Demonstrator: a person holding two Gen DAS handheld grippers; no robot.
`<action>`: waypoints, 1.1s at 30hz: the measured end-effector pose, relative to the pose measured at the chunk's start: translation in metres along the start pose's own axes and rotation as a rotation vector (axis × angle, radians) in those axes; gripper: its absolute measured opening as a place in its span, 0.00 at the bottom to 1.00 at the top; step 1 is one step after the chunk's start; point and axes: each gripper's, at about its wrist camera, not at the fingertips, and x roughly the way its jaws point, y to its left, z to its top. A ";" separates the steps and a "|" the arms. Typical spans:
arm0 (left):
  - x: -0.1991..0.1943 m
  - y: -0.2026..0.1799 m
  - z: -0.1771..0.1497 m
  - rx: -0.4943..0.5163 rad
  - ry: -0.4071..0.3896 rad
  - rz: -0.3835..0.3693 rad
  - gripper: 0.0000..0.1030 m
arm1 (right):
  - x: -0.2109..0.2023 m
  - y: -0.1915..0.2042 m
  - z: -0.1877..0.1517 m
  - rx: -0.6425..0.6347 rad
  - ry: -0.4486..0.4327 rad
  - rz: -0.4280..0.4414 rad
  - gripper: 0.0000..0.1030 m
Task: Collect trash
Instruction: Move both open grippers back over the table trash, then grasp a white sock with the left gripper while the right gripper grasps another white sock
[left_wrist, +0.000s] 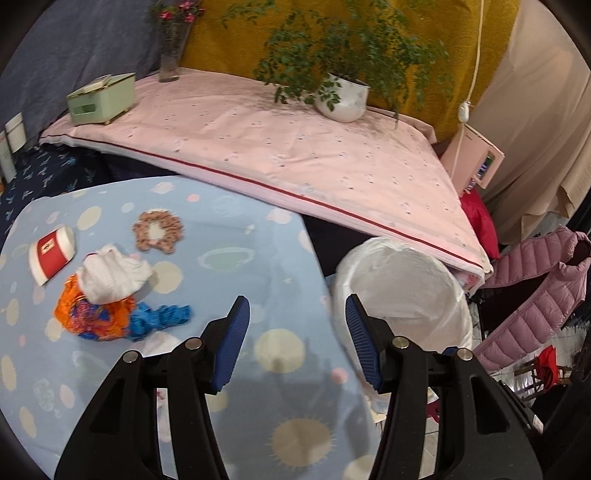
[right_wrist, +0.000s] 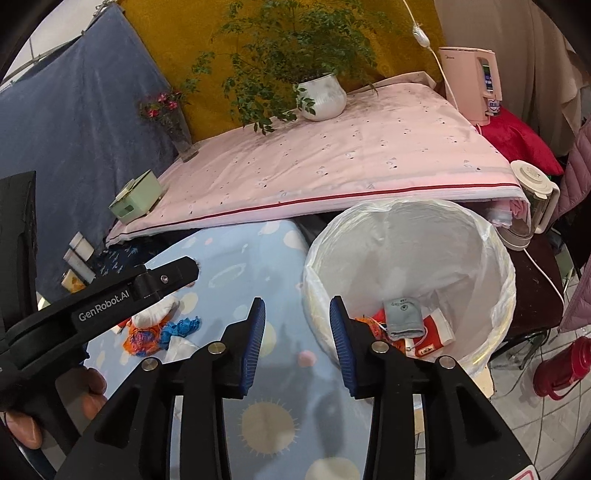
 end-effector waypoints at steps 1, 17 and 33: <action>-0.002 0.008 -0.001 -0.012 0.000 0.008 0.50 | 0.001 0.006 -0.002 -0.010 0.006 0.006 0.37; -0.022 0.136 -0.029 -0.195 0.004 0.167 0.64 | 0.034 0.091 -0.042 -0.147 0.120 0.073 0.46; -0.017 0.209 -0.045 -0.287 0.027 0.256 0.78 | 0.092 0.129 -0.077 -0.153 0.254 0.101 0.57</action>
